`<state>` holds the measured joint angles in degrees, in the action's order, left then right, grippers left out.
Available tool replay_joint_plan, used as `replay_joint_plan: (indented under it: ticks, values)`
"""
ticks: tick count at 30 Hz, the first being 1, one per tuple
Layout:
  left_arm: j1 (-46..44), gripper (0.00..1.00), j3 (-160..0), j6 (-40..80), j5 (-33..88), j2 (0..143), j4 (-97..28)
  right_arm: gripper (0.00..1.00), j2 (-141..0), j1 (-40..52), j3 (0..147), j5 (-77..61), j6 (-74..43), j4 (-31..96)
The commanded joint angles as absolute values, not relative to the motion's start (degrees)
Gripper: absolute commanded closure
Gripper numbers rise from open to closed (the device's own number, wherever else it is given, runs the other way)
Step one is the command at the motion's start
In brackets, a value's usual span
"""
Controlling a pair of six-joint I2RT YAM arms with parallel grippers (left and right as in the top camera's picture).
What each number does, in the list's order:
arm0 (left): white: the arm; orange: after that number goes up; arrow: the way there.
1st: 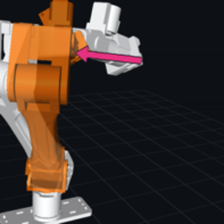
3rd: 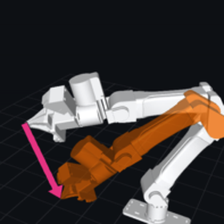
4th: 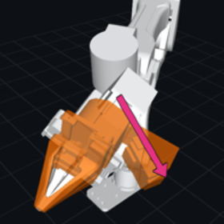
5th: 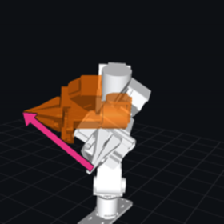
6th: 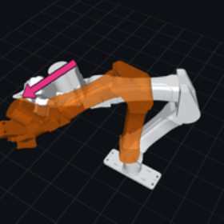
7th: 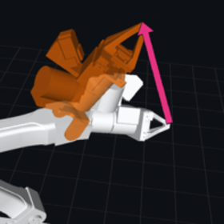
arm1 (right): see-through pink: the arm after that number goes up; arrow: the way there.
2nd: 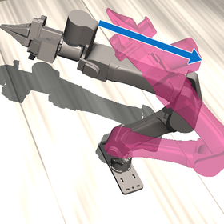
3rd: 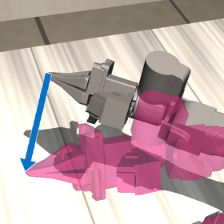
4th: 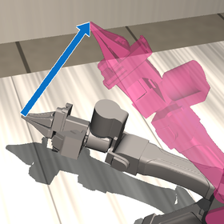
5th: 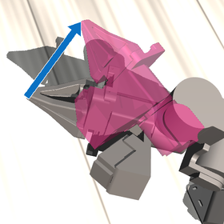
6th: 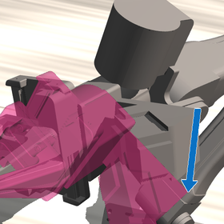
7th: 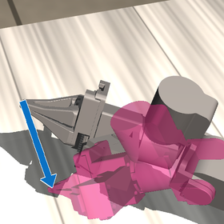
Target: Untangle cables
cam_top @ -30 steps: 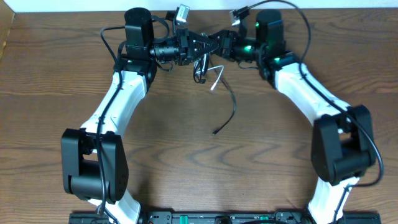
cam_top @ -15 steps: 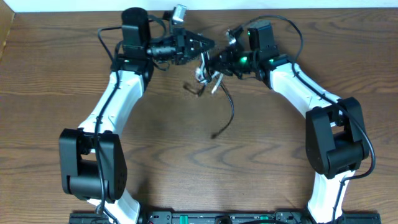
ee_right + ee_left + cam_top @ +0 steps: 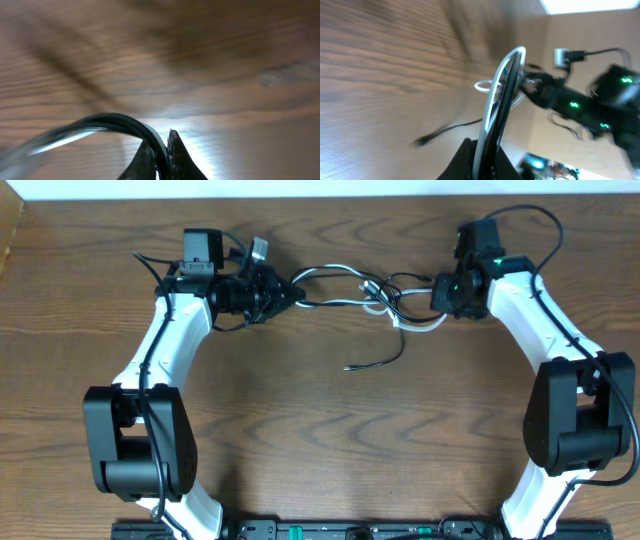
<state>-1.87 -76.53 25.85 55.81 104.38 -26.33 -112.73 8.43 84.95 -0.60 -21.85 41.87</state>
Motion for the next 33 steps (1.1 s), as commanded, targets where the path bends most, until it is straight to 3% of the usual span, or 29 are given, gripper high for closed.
replay_joint_plan:
  ticks: [1,8,11,17,21,24,28,32,33]
  values:
    - [-0.71,0.93,-77.30,16.45,48.01,103.88,-29.02,0.99,-113.38,7.09,84.62,23.09,-20.08,44.71]
    - [-0.54,0.93,-79.46,15.03,36.01,102.89,-32.40,0.99,-113.36,-0.10,84.64,37.82,-20.73,47.16]
    - [-0.56,0.93,-80.84,15.05,33.01,100.36,-32.53,0.99,-113.36,-2.50,84.64,24.45,-15.16,46.81]
    - [-2.81,0.93,-81.25,15.05,33.58,96.18,-32.77,0.99,-111.20,-0.89,85.27,-27.70,5.52,46.54]
    - [-5.04,0.92,-81.25,15.05,34.46,96.09,-32.03,0.99,-105.36,-0.10,89.41,-47.20,5.34,46.06]
    - [-6.04,0.93,-81.25,15.05,34.48,96.09,-31.35,0.99,-100.38,-0.08,92.09,-51.75,1.85,44.21]
    - [-7.92,0.91,-81.25,15.09,34.52,96.09,-29.69,0.99,-94.61,1.69,92.25,-46.59,-8.19,36.27]
    - [-9.13,0.83,-81.25,20.03,39.46,96.09,-25.08,0.99,-91.50,6.94,92.25,-46.65,-13.52,29.91]
    - [-9.23,0.75,-81.25,21.69,40.16,96.09,-23.88,0.99,-90.83,8.05,92.25,-46.59,-14.55,28.25]
